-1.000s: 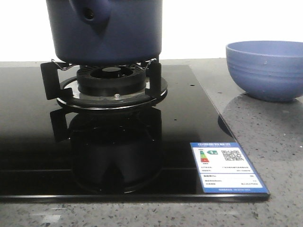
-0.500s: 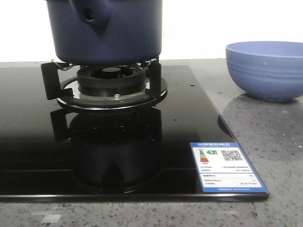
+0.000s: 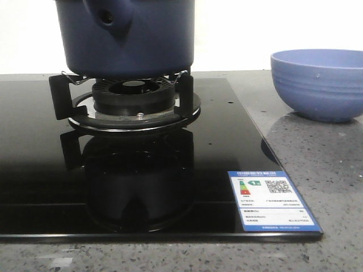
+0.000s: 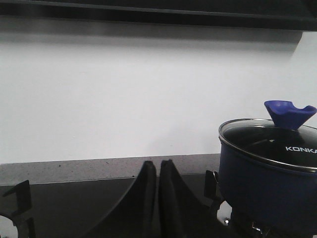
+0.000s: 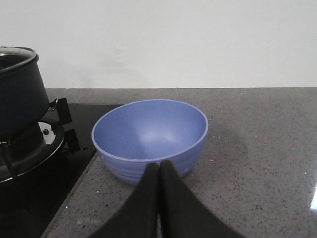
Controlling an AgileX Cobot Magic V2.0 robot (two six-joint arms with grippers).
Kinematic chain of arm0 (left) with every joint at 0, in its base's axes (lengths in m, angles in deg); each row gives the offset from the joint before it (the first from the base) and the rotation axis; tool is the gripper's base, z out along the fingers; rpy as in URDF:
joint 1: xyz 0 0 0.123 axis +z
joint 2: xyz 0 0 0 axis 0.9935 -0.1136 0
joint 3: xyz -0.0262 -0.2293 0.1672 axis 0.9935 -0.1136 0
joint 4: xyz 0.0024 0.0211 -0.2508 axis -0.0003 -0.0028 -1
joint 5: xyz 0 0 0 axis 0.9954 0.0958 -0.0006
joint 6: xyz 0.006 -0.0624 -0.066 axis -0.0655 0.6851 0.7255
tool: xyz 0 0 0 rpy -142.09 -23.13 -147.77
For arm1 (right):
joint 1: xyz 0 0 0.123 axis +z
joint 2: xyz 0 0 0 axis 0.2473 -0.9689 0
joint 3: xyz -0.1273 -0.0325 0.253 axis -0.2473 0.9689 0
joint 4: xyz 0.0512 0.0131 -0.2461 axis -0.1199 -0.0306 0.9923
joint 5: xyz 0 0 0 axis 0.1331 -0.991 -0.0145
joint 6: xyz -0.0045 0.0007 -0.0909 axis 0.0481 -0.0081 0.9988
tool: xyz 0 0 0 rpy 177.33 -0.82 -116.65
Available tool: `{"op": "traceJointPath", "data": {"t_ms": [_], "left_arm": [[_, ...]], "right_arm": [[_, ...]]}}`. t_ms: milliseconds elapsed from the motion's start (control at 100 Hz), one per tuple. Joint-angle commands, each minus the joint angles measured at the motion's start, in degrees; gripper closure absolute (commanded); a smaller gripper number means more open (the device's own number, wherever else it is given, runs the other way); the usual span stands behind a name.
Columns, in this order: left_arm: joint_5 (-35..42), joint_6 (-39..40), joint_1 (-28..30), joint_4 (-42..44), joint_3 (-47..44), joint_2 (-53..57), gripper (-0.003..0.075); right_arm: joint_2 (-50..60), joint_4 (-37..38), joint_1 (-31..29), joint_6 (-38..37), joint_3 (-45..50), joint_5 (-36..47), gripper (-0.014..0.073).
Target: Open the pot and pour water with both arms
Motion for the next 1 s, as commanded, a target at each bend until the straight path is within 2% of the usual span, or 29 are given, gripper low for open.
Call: {"op": "traceJointPath", "data": {"t_ms": [0,450,500,530,670,760,810,860,990], "left_arm": [[1.1,0.6,-0.5,-1.0,1.6,-0.4,0.0741],[1.1,1.2,-0.5,0.3,1.6,-0.4,0.0741],[1.2,6.9,-0.4,5.7,1.6,-0.4,0.0741],[1.7,14.3,-0.4,10.4,1.6,-0.4,0.0741],[4.5,52.5,-0.4,48.8,0.6,-0.5,0.0741],[6.3,70.0,-0.4,65.8,-1.8,0.3,0.0741],[6.7,75.9,-0.4,71.1,-3.3,2.0,0.0741],[7.8,78.6,-0.4,74.7,-6.2,4.1,0.0741],[10.6,78.7,-0.5,74.7,-13.6,11.2,0.0741]], "right_arm": [[-0.5,-1.0,-0.2,0.5,-1.5,3.7,0.0657],[-0.5,-1.0,-0.2,0.5,-1.5,3.7,0.0657],[-0.5,-1.0,-0.2,0.5,-1.5,3.7,0.0657],[-0.5,-1.0,-0.2,0.5,-1.5,3.7,0.0657],[-0.5,-1.0,-0.2,0.5,-1.5,3.7,0.0657],[-0.5,-1.0,-0.2,0.5,-1.5,3.7,0.0657],[-0.5,-1.0,-0.2,0.5,-1.5,3.7,0.0657],[-0.5,-1.0,-0.2,0.5,-1.5,3.7,0.0657],[-0.5,-1.0,-0.2,0.5,-1.5,3.7,0.0657]]}}
